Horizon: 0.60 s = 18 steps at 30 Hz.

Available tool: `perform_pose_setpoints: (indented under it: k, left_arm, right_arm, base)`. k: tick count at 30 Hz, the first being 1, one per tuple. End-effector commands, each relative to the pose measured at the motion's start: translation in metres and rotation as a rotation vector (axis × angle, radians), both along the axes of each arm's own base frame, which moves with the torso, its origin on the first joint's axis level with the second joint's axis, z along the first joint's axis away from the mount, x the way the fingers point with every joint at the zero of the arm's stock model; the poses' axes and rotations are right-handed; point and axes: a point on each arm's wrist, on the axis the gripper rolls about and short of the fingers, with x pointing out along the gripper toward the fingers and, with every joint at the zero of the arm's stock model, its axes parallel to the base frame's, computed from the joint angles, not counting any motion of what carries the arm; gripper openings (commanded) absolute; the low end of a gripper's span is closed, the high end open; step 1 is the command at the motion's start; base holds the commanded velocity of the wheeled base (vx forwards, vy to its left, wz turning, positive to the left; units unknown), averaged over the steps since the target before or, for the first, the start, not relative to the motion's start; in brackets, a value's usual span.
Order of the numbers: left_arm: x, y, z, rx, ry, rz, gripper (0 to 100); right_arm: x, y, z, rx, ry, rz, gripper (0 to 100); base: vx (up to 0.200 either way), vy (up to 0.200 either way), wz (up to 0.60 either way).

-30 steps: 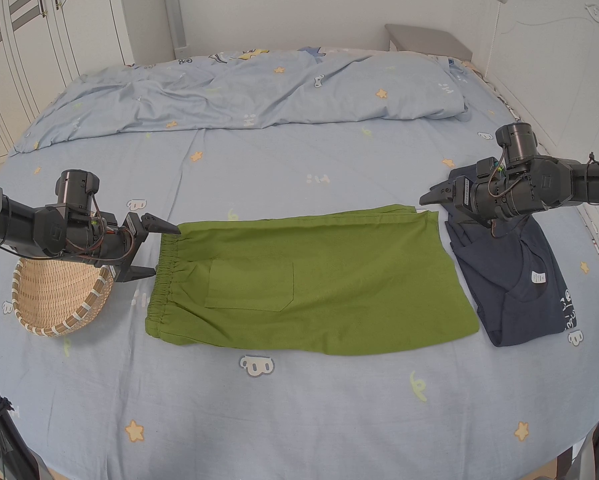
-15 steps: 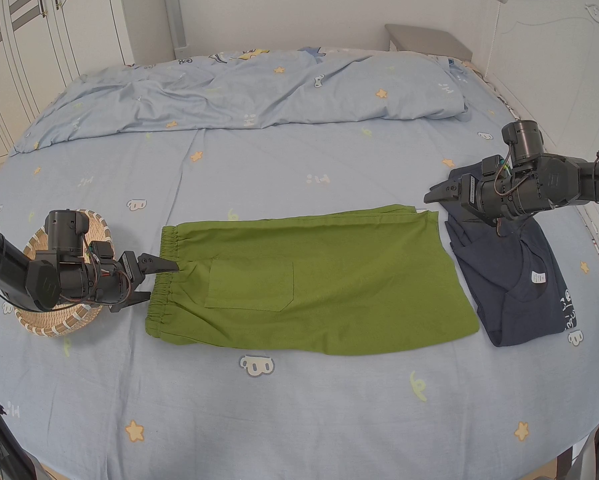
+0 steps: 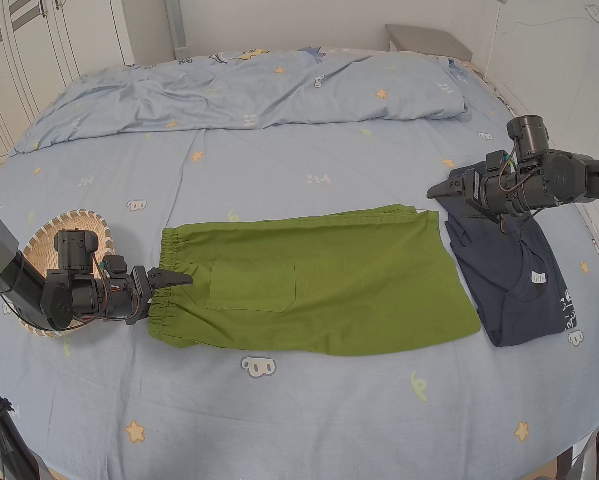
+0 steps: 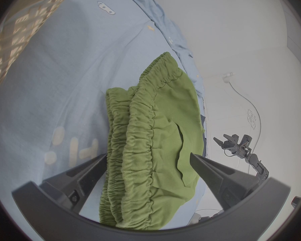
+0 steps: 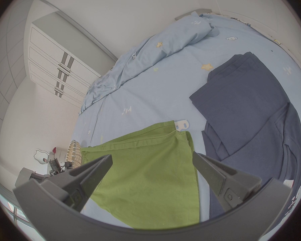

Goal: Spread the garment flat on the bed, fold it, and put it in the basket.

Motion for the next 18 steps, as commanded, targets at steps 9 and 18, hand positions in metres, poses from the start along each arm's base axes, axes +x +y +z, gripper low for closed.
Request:
perform_pose_setpoints:
  k: [9,18]
  left_arm:
    - [-0.002,0.018,-0.004,0.001,0.012,0.05,100]
    - [0.007,0.014,-0.019,-0.003,0.022,0.029,100]
  right_arm:
    - [-0.001,0.004,-0.001,-0.002,0.005,0.007,100]
    - [-0.001,0.005,-0.003,-0.005,0.008,0.011,100]
  base:
    - [0.0,0.0,0.0]
    - [0.0,0.0,0.0]
